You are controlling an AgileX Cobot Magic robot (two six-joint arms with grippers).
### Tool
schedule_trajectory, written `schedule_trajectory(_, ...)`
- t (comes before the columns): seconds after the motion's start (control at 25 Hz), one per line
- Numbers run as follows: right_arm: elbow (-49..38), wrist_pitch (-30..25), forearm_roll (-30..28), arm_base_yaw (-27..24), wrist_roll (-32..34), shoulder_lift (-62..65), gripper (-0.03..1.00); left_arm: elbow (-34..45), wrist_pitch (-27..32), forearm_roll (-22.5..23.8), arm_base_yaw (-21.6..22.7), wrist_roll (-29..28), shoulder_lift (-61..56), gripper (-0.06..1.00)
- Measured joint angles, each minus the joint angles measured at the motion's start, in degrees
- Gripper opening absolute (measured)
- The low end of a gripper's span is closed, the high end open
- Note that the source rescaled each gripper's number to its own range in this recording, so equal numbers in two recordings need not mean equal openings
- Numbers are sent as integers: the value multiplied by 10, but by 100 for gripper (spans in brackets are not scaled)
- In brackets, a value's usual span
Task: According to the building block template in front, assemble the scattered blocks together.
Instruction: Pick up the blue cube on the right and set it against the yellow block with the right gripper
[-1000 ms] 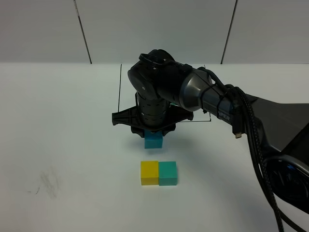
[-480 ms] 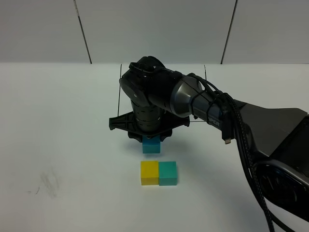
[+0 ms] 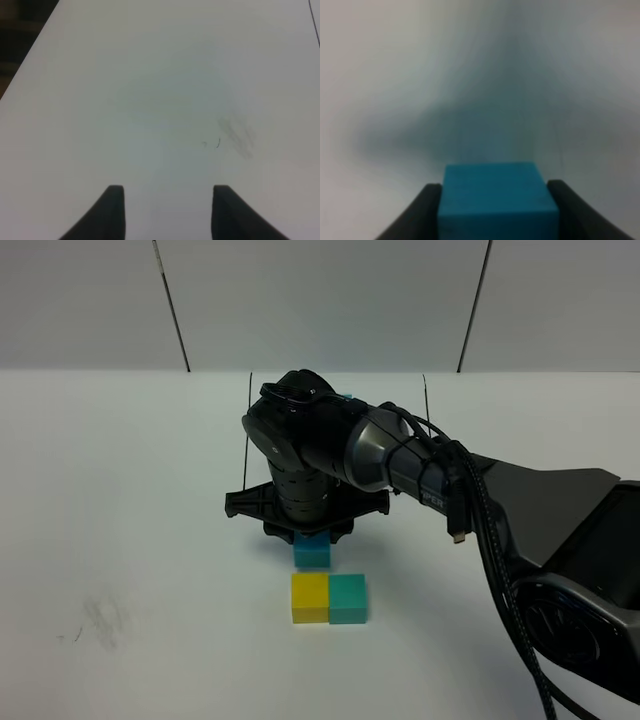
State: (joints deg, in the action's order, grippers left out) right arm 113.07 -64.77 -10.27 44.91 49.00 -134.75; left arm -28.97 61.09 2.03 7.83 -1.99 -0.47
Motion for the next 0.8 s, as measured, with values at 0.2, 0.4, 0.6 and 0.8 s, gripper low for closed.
schedule_trajectory(0.2, 0, -8, -1, 1, 2, -4, 2, 0, 0, 0, 0, 0, 0, 0)
schedule_trajectory(0.4, 0, -8, -1, 5, 7, -6, 2, 0, 0, 0, 0, 0, 0, 0)
schedule_trajectory(0.6, 0, -11, 1, 5, 12, -6, 2, 0, 0, 0, 0, 0, 0, 0)
schedule_trajectory(0.8, 0, -14, 8, 5, 14, -16, 2, 0, 0, 0, 0, 0, 0, 0)
